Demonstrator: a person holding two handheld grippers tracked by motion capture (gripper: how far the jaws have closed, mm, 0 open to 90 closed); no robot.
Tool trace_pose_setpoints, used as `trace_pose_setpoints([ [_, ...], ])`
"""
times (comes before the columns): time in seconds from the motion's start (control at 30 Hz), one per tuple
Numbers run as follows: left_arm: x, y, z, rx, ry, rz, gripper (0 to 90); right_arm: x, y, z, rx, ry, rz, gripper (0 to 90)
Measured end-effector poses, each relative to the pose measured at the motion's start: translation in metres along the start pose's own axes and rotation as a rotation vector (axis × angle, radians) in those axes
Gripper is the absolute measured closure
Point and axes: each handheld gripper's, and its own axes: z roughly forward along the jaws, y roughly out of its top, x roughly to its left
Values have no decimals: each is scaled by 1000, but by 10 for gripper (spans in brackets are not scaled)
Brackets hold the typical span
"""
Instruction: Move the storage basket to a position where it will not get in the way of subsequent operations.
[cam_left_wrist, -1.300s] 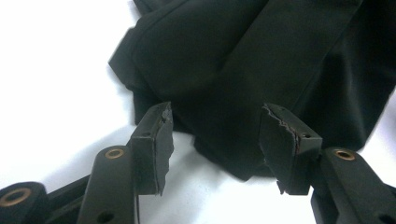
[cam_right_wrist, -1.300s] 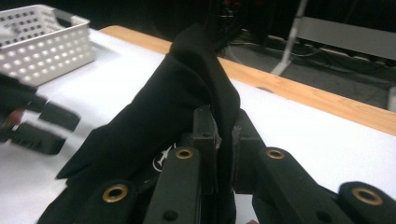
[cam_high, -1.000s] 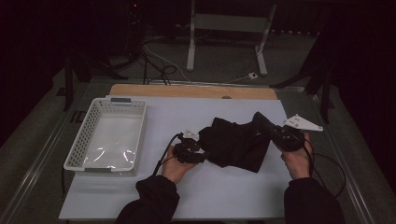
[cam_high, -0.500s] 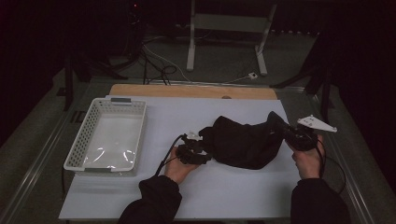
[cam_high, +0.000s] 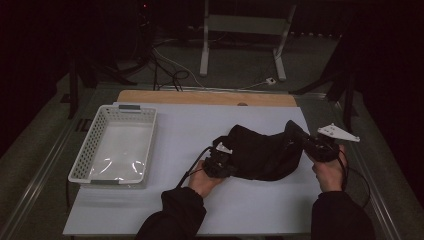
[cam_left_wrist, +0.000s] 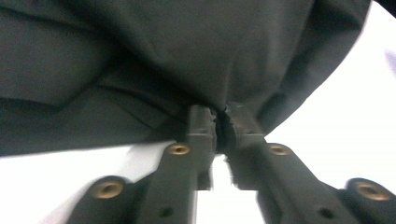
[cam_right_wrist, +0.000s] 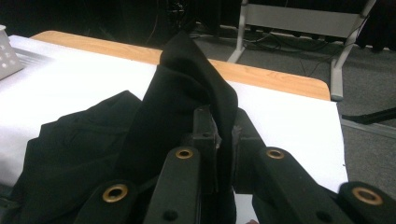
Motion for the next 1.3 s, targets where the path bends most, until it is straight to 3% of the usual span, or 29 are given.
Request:
trace_pose_setpoints([
  [0.13, -11, -2, -19, -26, -48, 30, 853, -1, 0, -1, -2, 0, -1, 838],
  [0.33, -22, -1, -62, -116, -120, 43, 855, 1, 1, -2, -4, 3, 1, 838],
  [0.47, -27, 6, -84, -159, -121, 54, 855, 1, 2, -3, -9, 12, 6, 838],
  [0.57, -20, 14, -104, -215, -82, 47, 855, -1, 2, -3, -15, 15, 14, 838],
  [0.77, 21, 29, -130, -352, 11, -95, 857, -4, 1, 2, -8, 35, 45, 837],
  [0.87, 40, 38, -130, -391, 67, -164, 858, -5, 1, 7, -6, 59, 59, 836],
  [1.07, 59, 61, -118, -414, 155, -203, 860, -7, -3, 22, 21, 57, 59, 836],
  [1.13, 63, 70, -111, -435, 189, -204, 859, -10, -4, 26, 17, 30, 70, 837],
  [1.2, 65, 74, -102, -449, 208, -201, 843, -13, -5, 32, 33, -31, 95, 820],
  [1.27, 68, 76, -91, -431, 236, -226, 650, -17, -10, 41, 106, -142, 120, 664],
  [1.3, 68, 75, -86, -419, 240, -227, 586, -19, -13, 47, 150, -156, 149, 612],
])
